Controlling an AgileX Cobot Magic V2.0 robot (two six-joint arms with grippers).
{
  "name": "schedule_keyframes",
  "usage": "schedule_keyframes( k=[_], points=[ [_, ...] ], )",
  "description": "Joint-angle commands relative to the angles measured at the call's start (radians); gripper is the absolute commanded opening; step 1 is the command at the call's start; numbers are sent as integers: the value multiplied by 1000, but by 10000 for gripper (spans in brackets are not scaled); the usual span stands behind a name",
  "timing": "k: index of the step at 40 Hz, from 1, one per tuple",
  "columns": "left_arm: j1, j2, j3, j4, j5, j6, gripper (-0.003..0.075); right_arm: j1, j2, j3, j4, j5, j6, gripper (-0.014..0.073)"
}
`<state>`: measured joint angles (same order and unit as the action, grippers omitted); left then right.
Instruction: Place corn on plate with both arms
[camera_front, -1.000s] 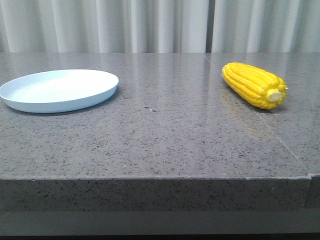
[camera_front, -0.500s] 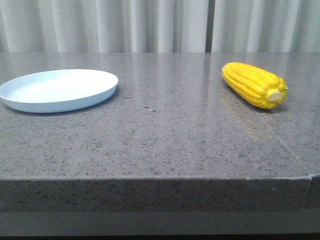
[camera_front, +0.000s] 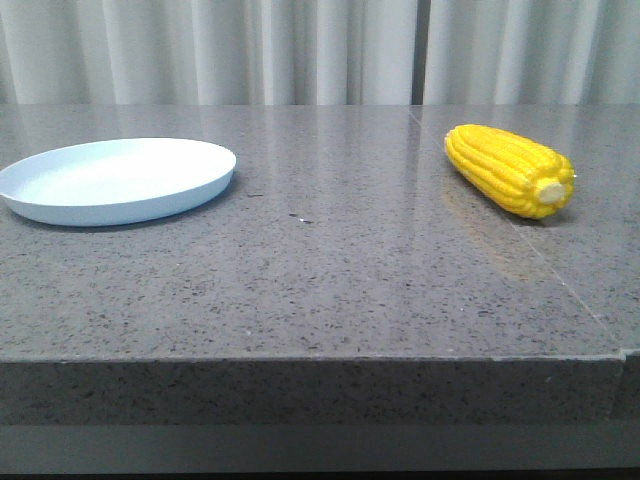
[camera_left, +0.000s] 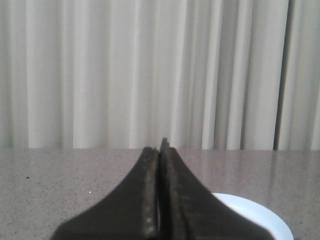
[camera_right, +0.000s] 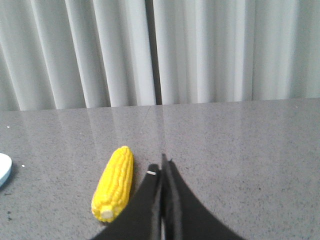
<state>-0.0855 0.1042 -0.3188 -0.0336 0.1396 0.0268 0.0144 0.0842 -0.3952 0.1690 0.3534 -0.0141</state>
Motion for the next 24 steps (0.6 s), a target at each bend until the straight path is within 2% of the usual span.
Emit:
schedule_keyframes(
  k=[1, 5, 13, 16, 19, 21, 24],
  points=[
    [1, 122, -126, 19, 55, -7, -20, -6, 114, -114, 3, -34, -3, -61],
    [1, 244, -206, 53, 137, 0, -20, -6, 238, -182, 0, -35, -4, -61],
    [1, 343, -250, 53, 125, 0, -20, -6, 352, -219, 0, -42, -4, -55],
    [1, 340, -250, 53, 124, 0, -11, -6, 350, -219, 0, -41, -4, 0],
    [1, 338, -250, 53, 124, 0, 80, -6, 351, -219, 0, -41, -4, 120],
    [1, 338, -250, 53, 124, 0, 190, -6, 351, -219, 0, -41, -4, 217],
    [1, 338, -250, 34, 126, 0, 443, -6, 351, -219, 0, -41, -4, 400]
  ],
)
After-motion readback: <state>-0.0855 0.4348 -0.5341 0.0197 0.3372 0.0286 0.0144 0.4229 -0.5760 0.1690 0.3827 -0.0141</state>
